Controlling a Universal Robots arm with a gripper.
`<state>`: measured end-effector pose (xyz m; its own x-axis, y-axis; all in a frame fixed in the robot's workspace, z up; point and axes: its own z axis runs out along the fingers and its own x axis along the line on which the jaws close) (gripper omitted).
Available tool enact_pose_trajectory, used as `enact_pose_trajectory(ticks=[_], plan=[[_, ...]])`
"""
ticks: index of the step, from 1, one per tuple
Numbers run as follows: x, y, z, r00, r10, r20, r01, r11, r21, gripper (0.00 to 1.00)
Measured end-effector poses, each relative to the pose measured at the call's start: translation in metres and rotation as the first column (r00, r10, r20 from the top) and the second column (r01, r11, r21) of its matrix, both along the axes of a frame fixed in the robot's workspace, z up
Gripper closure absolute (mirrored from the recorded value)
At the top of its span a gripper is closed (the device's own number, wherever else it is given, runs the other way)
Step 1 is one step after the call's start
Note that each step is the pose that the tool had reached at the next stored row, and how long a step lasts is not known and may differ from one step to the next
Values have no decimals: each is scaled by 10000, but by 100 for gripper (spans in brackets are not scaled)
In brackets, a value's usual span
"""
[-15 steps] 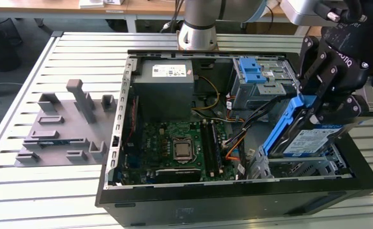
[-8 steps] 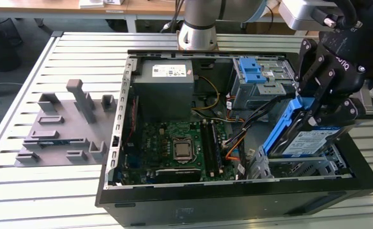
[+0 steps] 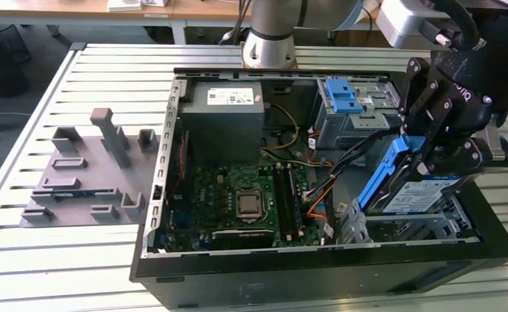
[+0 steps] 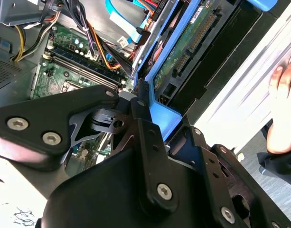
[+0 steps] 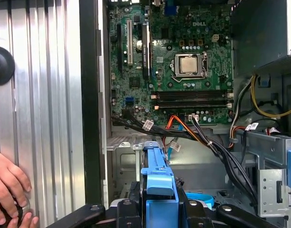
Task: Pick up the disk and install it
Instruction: 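Insert the disk into the insertion slot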
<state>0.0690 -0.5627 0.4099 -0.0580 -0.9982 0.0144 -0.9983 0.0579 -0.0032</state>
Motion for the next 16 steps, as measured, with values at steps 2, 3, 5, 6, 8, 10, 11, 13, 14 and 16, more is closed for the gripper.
enact_pose_trajectory(ticks=[2,3,5,6,8,10,11,13,14,16], plan=[[0,0,-3,10000,0,0,0,10000,0,64],[0,0,-6,10000,-1,0,1,10000,0,64],[0,0,-9,10000,0,1,0,10000,0,64],[0,0,-18,10000,0,0,0,10000,0,64],[0,0,-27,10000,-1,0,1,10000,0,64],[0,0,-31,10000,0,0,0,10000,1,64],[0,0,-33,10000,0,0,0,10000,0,64],[0,0,-37,10000,-1,0,1,10000,1,64],[0,0,-40,10000,0,0,0,10000,0,64],[0,0,-46,10000,0,0,0,10000,1,64]])
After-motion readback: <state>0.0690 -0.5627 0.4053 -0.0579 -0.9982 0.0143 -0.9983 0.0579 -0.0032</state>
